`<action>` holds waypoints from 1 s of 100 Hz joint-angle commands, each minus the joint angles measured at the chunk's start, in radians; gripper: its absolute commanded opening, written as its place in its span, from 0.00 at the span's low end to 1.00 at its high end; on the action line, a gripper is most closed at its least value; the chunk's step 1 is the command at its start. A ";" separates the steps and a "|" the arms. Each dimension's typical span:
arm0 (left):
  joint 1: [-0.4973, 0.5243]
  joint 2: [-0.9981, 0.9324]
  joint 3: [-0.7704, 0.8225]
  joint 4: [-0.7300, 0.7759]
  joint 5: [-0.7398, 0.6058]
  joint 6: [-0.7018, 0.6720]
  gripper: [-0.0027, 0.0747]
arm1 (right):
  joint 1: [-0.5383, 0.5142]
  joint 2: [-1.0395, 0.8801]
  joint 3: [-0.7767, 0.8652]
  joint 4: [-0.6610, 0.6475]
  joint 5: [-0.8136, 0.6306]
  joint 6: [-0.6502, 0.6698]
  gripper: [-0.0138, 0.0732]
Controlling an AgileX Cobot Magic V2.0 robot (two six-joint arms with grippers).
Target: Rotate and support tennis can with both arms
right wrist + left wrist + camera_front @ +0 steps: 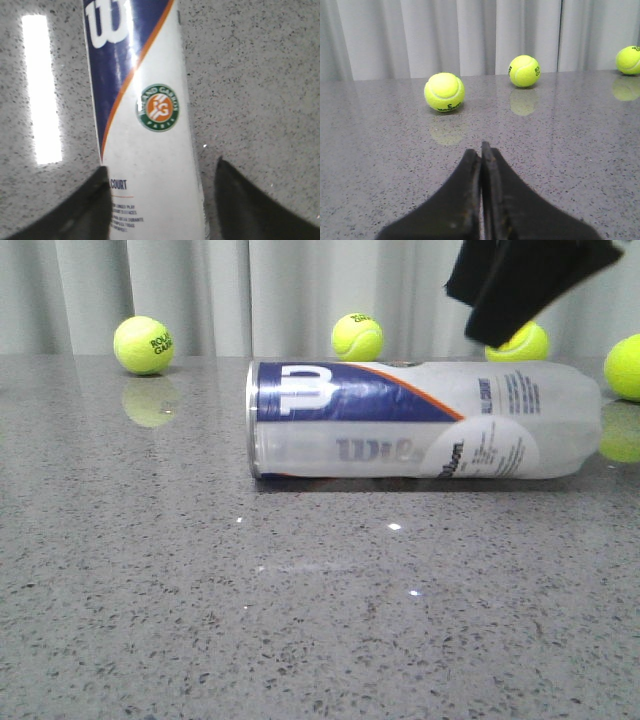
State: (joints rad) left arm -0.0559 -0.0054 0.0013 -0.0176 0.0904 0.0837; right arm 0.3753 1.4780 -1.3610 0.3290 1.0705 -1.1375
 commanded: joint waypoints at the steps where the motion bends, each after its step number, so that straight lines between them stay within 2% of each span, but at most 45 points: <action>1: 0.001 -0.024 0.044 -0.007 -0.077 -0.002 0.01 | -0.002 -0.062 -0.029 0.033 0.001 0.104 0.28; 7: 0.001 -0.024 0.044 -0.007 -0.077 -0.002 0.01 | -0.002 -0.075 -0.029 0.034 0.003 0.133 0.07; 17: 0.001 -0.024 0.044 -0.007 -0.077 -0.002 0.01 | -0.004 -0.091 -0.025 0.068 -0.021 0.210 0.09; 31: 0.001 -0.024 0.044 -0.007 -0.077 -0.002 0.01 | -0.005 -0.131 -0.002 0.099 -0.152 0.436 0.09; 39: 0.001 -0.024 0.044 -0.007 -0.077 -0.002 0.01 | -0.006 -0.185 0.056 0.098 -0.278 0.622 0.09; 54: 0.001 -0.024 0.044 -0.007 -0.077 -0.002 0.01 | -0.006 -0.323 0.227 0.098 -0.506 0.806 0.09; 64: 0.001 -0.024 0.044 -0.007 -0.077 -0.002 0.01 | -0.006 -0.414 0.356 0.098 -0.639 0.859 0.09; 79: 0.001 -0.024 0.044 -0.007 -0.077 -0.002 0.01 | -0.006 -0.576 0.542 0.098 -0.789 0.863 0.09; 100: 0.001 -0.024 0.044 -0.007 -0.077 -0.002 0.01 | -0.006 -0.814 0.738 0.098 -0.869 0.862 0.09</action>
State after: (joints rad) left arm -0.0559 -0.0054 0.0013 -0.0176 0.0904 0.0837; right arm 0.3735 0.7639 -0.6585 0.4078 0.3056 -0.2768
